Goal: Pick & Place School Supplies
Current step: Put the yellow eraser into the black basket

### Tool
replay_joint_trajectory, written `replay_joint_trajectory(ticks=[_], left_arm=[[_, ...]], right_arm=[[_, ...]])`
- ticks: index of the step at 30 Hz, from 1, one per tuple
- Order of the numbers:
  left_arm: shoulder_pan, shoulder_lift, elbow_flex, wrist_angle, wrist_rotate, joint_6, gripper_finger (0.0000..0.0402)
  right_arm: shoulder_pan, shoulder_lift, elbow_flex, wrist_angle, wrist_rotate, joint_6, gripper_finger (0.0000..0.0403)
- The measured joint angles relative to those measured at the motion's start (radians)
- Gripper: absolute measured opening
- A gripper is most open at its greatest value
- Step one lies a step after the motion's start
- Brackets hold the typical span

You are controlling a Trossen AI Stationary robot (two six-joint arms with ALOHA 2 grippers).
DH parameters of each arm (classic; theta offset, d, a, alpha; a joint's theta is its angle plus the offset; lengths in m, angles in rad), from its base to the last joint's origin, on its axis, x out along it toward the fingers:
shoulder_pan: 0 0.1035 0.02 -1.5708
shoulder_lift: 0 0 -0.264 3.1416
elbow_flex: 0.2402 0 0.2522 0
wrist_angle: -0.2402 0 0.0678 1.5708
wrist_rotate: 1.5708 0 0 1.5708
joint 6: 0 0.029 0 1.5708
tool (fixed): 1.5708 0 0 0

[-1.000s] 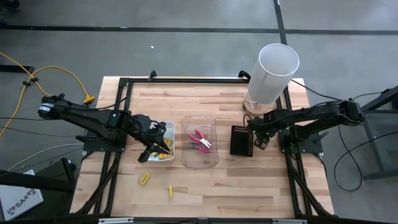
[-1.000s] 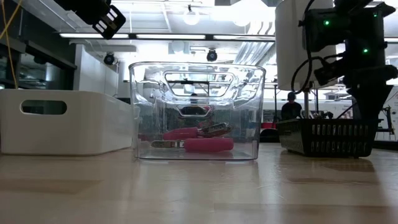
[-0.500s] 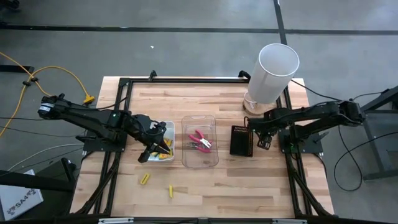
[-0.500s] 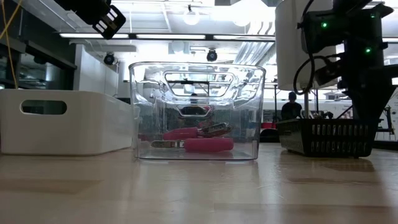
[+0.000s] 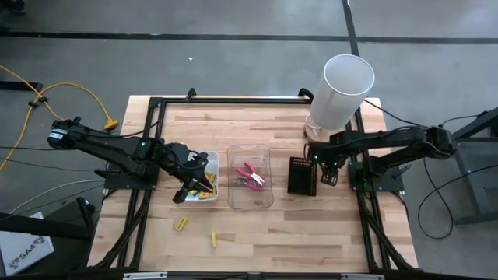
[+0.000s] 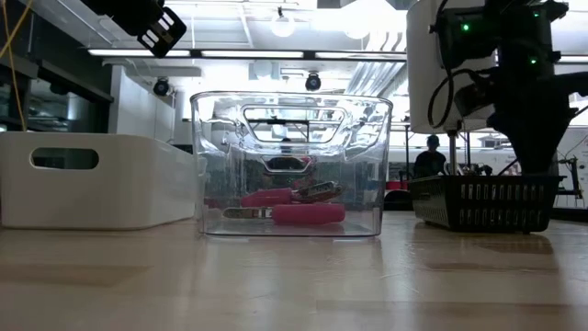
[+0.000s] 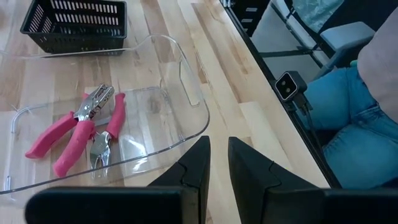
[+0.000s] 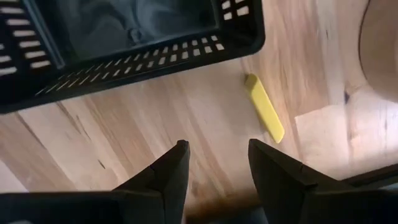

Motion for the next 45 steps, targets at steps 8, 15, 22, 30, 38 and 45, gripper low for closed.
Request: replay_joint_trajectory(ticks=[8, 15, 22, 30, 38, 45], left_arm=[[0.0, 0.0, 0.0, 0.0, 0.0, 0.001, 0.0053], [0.0, 0.0, 0.0, 0.0, 0.0, 0.002, 0.0053], [0.0, 0.0, 0.0, 0.003, 0.0, 0.015, 0.0053], [0.0, 0.0, 0.0, 0.003, 0.0, 0.016, 0.0053], [0.0, 0.0, 0.0, 0.003, 0.0, 0.016, 0.0053], [0.0, 0.0, 0.0, 0.003, 0.0, 0.021, 0.0053]], right_arm=[[0.0, 0.0, 0.004, -0.005, -0.049, -0.062, 0.0157], [0.0, 0.0, 0.058, -0.004, -0.101, -0.043, 0.0157], [-0.006, 0.0, 0.129, -0.004, -0.025, -0.125, 0.0157], [-0.088, 0.0, 0.128, -0.035, 0.008, -0.243, 0.0157], [-0.1, 0.0, 0.034, 0.005, 0.019, -0.28, 0.0157], [-0.088, 0.0, -0.006, 0.033, 0.056, -0.274, 0.0158]])
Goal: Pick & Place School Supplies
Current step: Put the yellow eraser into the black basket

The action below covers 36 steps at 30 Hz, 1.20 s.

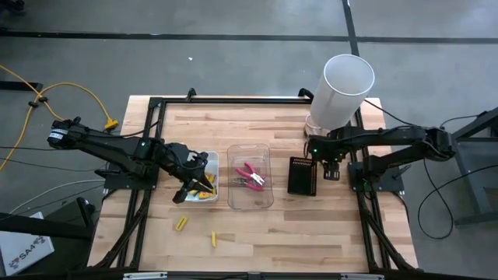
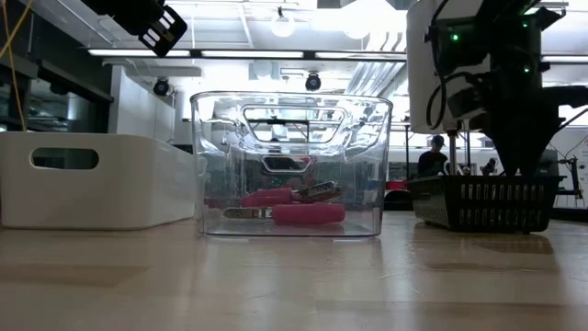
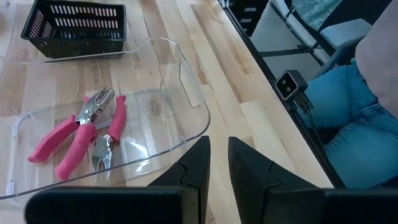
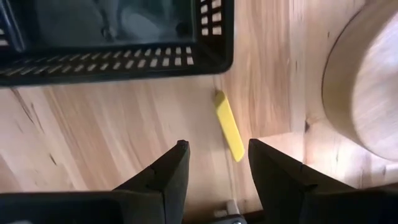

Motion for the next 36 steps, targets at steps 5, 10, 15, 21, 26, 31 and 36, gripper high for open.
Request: replay_joint_trajectory(ticks=[5, 10, 15, 21, 26, 31, 36], left_arm=[[0.0, 0.0, 0.0, 0.0, 0.0, 0.0, 0.0053], [0.0, 0.0, 0.0, 0.0, 0.0, 0.0, 0.0053], [0.0, 0.0, 0.0, 0.0, 0.0, -0.002, 0.0053], [0.0, 0.0, 0.0, 0.0, 0.0, -0.001, 0.0053], [0.0, 0.0, 0.0, 0.0, 0.0, -0.001, 0.0053], [0.0, 0.0, 0.0, 0.0, 0.0, -0.001, 0.0053], [0.0, 0.0, 0.0, 0.0, 0.0, -0.001, 0.0053]], right_arm=[[0.0, 0.015, 0.0, 0.001, 0.003, -0.001, 0.0157], [0.0, 0.059, 0.0, 0.035, 0.029, -0.082, 0.0157], [-0.003, 0.129, 0.0, 0.059, 0.034, -0.136, 0.0157], [-0.003, 0.197, 0.0, 0.079, 0.043, -0.154, 0.0157], [-0.003, 0.212, 0.0, 0.112, 0.054, -0.15, 0.0157], [-0.003, 0.212, -0.012, 0.124, 0.056, -0.129, 0.0157], [-0.003, 0.212, -0.051, 0.135, 0.049, -0.119, 0.0157]])
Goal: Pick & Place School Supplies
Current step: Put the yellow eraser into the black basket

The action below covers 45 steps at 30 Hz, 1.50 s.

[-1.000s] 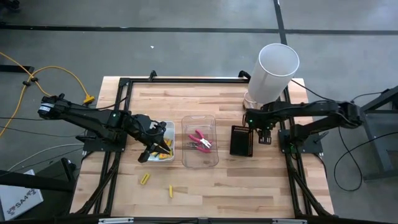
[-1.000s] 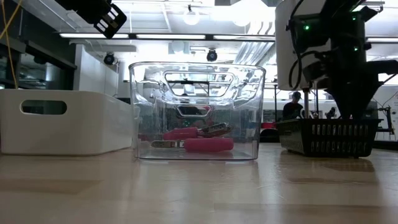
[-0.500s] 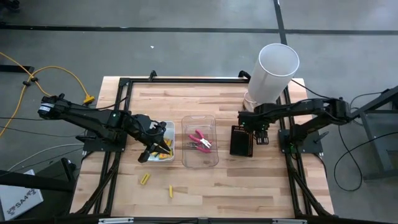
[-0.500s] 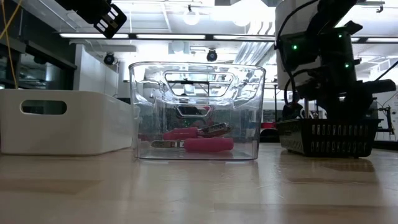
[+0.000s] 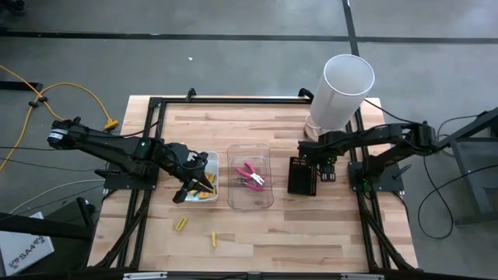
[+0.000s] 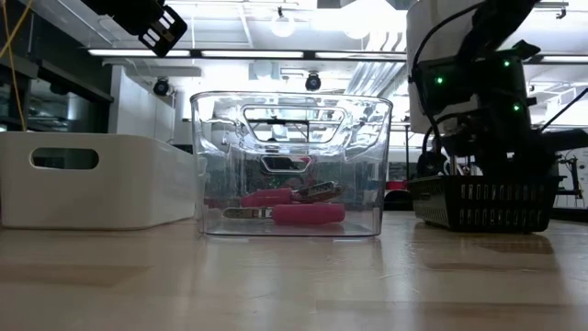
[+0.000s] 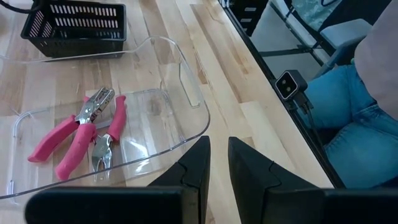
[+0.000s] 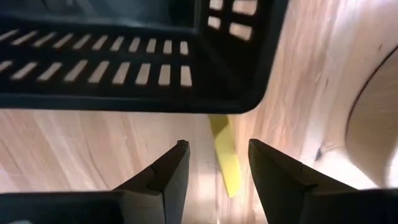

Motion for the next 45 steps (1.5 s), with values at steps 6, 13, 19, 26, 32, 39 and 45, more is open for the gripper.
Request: replay_joint_trajectory(ticks=[6, 13, 19, 26, 32, 39, 45], left_arm=[[0.0, 0.0, 0.0, 0.0, 0.0, 0.0, 0.0053], [0.0, 0.0, 0.0, 0.0, 0.0, -0.001, 0.0053], [0.0, 0.0, 0.0, 0.0, 0.0, -0.001, 0.0053], [0.0, 0.0, 0.0, 0.0, 0.0, -0.004, 0.0053], [0.0, 0.0, 0.0, 0.0, 0.001, -0.02, 0.0053], [0.0, 0.0, 0.0, -0.002, 0.001, -0.023, 0.0053], [0.0, 0.0, 0.0, 0.0, 0.0, -0.023, 0.0053]], right_arm=[[0.0, 0.0, 0.0, 0.009, 0.006, 0.001, 0.0157], [0.0, 0.0, 0.0, 0.01, 0.0, -0.001, 0.0157], [0.0, 0.0, -0.003, 0.027, 0.001, -0.004, 0.0157], [0.0, 0.0, -0.004, 0.026, 0.003, -0.004, 0.0157], [0.0, 0.031, -0.005, 0.026, 0.003, -0.004, 0.0157], [-0.006, 0.115, -0.003, 0.028, 0.004, -0.005, 0.0157], [-0.005, 0.129, -0.002, 0.035, 0.004, -0.008, 0.0144]])
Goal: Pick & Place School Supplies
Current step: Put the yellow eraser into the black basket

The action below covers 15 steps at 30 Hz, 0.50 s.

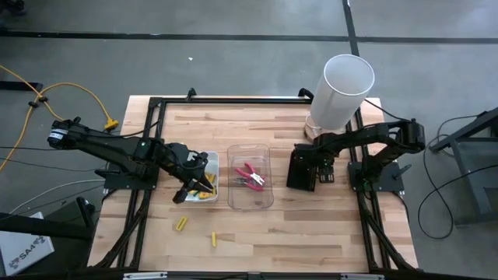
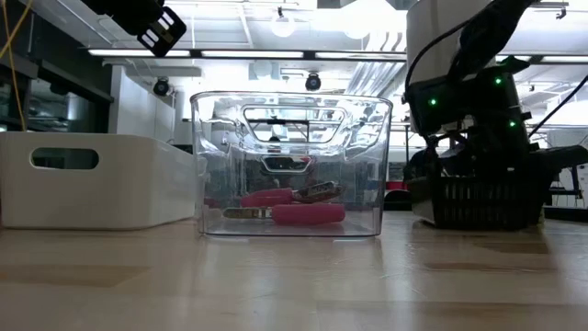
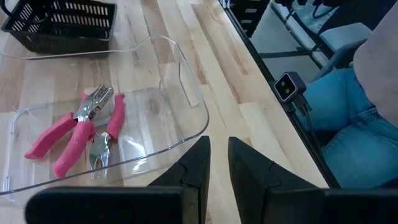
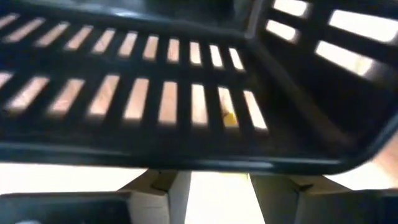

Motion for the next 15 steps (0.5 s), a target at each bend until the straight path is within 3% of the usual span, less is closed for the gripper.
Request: replay_joint_trajectory(ticks=[9, 15], left_arm=[[0.0, 0.0, 0.0, 0.0, 0.0, 0.0, 0.0053], [0.0, 0.0, 0.0, 0.0, 0.0, 0.0, 0.0053]], right_arm=[[0.0, -0.026, -0.002, 0.0, 0.003, 0.001, 0.0065], [0.0, -0.026, -0.001, -0.002, 0.002, 0.002, 0.0033]])
